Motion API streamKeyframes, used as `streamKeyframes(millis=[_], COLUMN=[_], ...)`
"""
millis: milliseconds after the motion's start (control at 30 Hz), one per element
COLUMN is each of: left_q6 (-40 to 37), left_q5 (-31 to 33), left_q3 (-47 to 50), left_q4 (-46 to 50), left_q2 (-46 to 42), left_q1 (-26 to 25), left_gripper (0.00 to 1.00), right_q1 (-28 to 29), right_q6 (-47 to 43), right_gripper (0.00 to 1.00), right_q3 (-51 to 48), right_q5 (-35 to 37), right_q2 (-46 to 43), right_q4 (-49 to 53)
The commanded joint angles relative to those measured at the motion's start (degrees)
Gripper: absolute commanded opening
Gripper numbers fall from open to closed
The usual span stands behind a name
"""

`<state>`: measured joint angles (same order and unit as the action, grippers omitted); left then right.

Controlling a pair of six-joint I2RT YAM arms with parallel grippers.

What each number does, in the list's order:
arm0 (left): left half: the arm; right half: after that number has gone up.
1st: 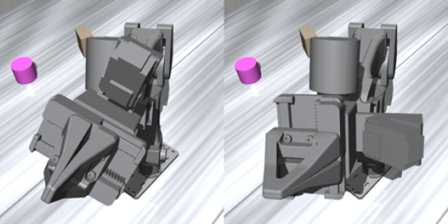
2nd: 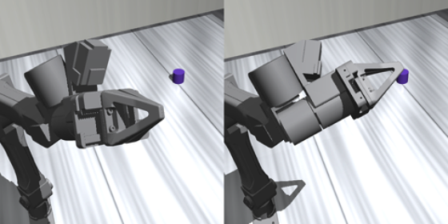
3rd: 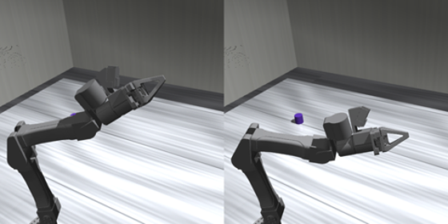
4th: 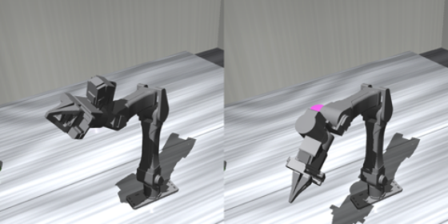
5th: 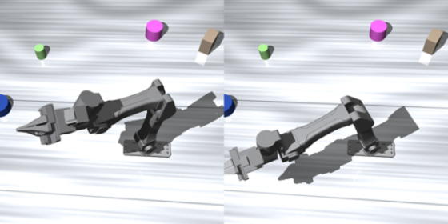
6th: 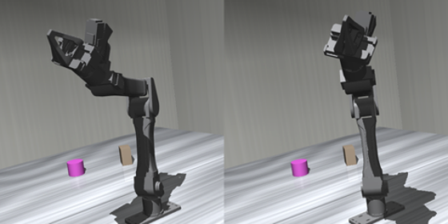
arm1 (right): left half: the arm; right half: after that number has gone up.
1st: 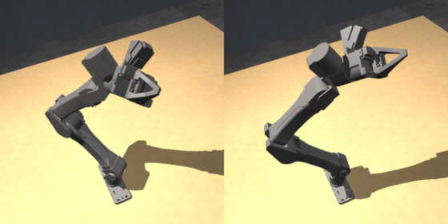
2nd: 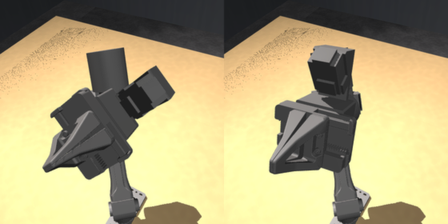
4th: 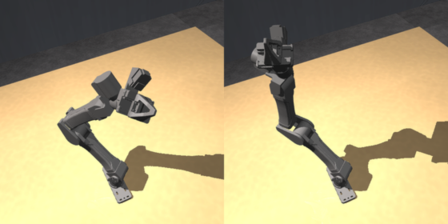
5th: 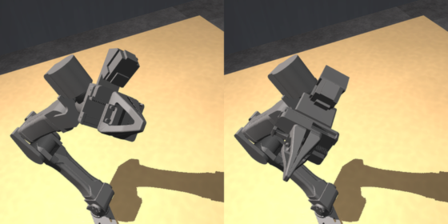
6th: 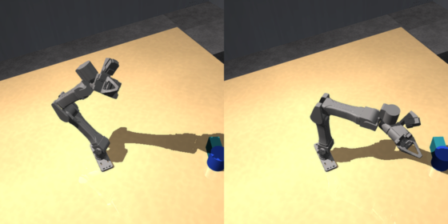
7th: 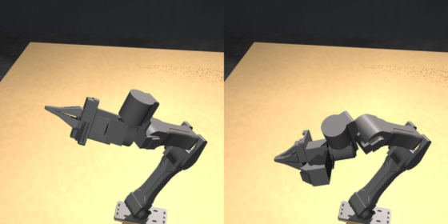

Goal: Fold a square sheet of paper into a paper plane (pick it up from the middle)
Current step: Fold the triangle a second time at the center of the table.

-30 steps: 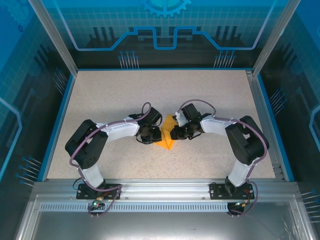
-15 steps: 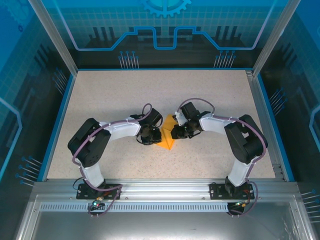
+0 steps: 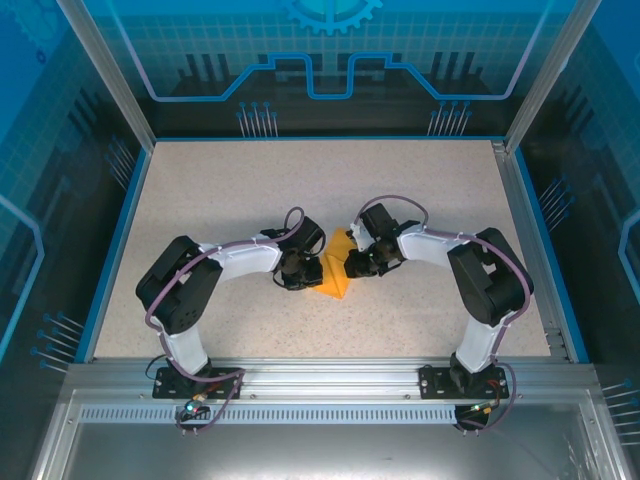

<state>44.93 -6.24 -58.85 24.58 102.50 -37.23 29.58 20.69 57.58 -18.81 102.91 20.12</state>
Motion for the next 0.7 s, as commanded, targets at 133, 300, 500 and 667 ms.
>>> streamKeyframes(millis=[133, 300, 500, 667], left_q6=[-0.6, -0.7, -0.8, -0.8], left_q5=[-0.3, -0.1, -0.2, 0.0], left_q3=[-1.2, -1.3, -1.3, -1.2], left_q4=[0.8, 1.2, 1.2, 1.3], left_q2=[1.6, 1.4, 1.3, 1.2], left_q1=[0.1, 0.2, 0.2, 0.2], left_gripper=[0.15, 0.14, 0.14, 0.14], right_q1=[0.3, 0.4, 1.3, 1.4], right_q6=[-1.0, -0.6, -0.5, -0.1], right_gripper=[0.12, 0.12, 0.12, 0.12], right_q3=[2.0, 1.9, 2.2, 2.5], right_q5=[0.6, 1.7, 2.1, 3.2], right_q2=[1.8, 2.2, 1.8, 2.3], right_q4=[1.6, 1.9, 2.7, 2.7])
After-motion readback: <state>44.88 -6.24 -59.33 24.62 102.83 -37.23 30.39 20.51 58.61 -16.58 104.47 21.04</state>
